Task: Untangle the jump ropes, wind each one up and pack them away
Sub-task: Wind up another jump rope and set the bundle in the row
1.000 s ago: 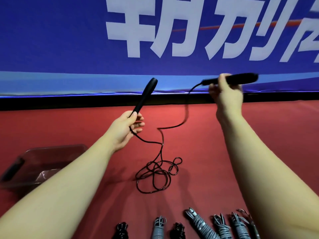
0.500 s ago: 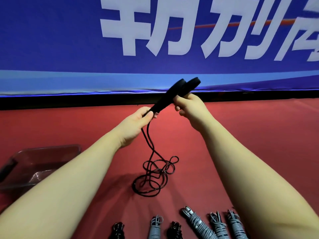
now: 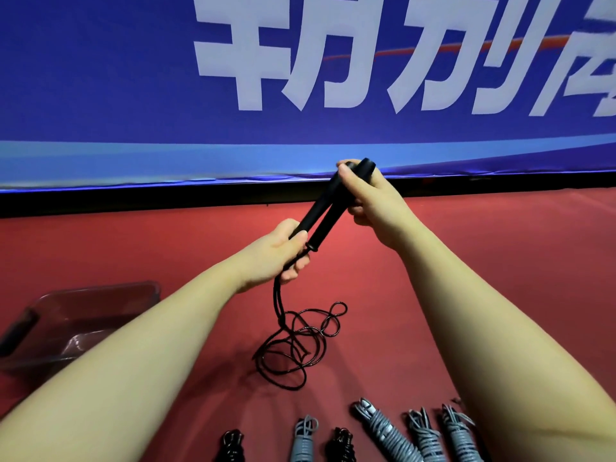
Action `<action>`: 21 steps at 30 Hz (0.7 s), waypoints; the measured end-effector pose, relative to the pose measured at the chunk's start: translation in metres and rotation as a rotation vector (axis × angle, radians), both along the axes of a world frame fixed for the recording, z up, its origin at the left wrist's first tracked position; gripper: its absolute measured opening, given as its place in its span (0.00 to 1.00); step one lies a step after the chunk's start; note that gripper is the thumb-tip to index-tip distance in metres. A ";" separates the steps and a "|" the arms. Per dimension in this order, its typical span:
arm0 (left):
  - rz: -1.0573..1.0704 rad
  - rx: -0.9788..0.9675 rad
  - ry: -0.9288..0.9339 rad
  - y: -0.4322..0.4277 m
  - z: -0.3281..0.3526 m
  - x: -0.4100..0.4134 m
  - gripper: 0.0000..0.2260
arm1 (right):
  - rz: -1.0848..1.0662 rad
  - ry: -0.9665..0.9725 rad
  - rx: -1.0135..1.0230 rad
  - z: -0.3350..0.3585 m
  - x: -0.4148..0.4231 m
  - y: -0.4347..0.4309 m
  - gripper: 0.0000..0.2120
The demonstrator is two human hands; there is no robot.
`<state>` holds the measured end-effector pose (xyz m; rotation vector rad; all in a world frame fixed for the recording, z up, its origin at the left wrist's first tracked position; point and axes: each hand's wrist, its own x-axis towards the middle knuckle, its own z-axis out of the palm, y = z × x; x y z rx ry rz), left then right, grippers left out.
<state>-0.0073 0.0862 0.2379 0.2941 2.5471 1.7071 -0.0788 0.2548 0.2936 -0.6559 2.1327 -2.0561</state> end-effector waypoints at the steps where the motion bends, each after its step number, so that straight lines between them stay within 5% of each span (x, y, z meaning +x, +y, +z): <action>1: -0.032 -0.017 -0.025 0.000 -0.001 0.001 0.05 | 0.006 0.032 0.032 -0.002 0.000 0.000 0.03; 11: -0.085 0.316 -0.162 -0.001 0.003 0.000 0.05 | 0.198 0.291 0.313 -0.007 0.009 -0.016 0.03; 21: -0.073 0.506 -0.142 0.000 0.003 0.002 0.05 | 0.136 0.309 0.227 0.001 0.012 -0.023 0.24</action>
